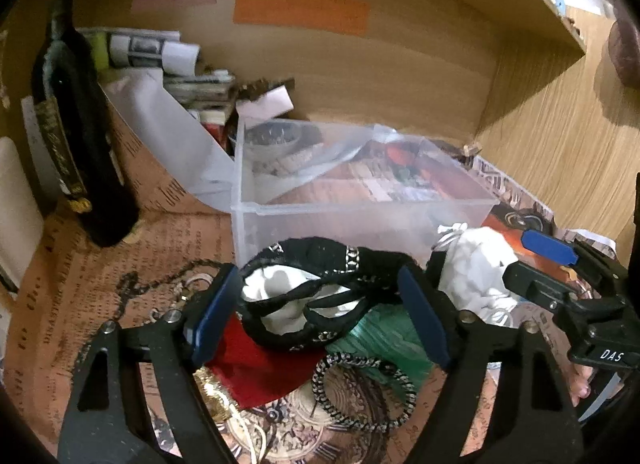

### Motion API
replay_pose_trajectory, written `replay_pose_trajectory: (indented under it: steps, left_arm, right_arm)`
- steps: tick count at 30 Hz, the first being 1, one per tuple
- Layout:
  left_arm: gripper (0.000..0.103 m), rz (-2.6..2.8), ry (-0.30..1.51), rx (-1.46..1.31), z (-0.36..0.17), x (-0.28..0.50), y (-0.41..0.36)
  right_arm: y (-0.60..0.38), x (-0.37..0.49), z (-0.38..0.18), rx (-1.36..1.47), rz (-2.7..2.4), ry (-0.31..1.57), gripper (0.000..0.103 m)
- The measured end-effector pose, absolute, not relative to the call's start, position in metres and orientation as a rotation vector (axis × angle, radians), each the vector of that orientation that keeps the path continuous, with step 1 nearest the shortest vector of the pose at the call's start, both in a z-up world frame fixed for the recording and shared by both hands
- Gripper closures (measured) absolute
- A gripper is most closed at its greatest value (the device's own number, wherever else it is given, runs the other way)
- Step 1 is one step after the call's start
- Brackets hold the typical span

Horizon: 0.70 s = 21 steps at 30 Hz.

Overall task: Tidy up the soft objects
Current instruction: 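Grasp the white drawstring pouch with the right gripper while the left gripper grasps the black eye mask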

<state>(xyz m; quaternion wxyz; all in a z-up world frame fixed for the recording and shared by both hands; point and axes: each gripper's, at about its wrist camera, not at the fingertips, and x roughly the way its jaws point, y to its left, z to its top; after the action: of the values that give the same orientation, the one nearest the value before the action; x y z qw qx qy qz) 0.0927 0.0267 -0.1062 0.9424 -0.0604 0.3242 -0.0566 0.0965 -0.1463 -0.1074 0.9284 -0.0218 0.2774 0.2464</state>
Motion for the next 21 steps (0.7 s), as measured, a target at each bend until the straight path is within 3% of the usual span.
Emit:
replay_pose_trajectory:
  steps: [5,10,15,21]
  left_arm:
    - [0.040,-0.141,0.712,-0.141,-0.119,0.105,0.026]
    - [0.055,-0.175,0.744,-0.149,-0.128,0.112,0.023]
    - [0.082,-0.192,0.746,-0.166,-0.131,0.116,0.026]
    - [0.094,-0.184,0.717,-0.169,-0.123,0.107,0.026]
  right_arm:
    - [-0.142,0.105,-0.114,-0.037,0.533,0.620,0.052]
    - [-0.138,0.109,-0.123,-0.052,0.535,0.657,0.060]
    - [-0.138,0.112,-0.126,-0.049,0.530,0.669,0.071]
    - [-0.141,0.111,-0.123,-0.035,0.527,0.654,0.084]
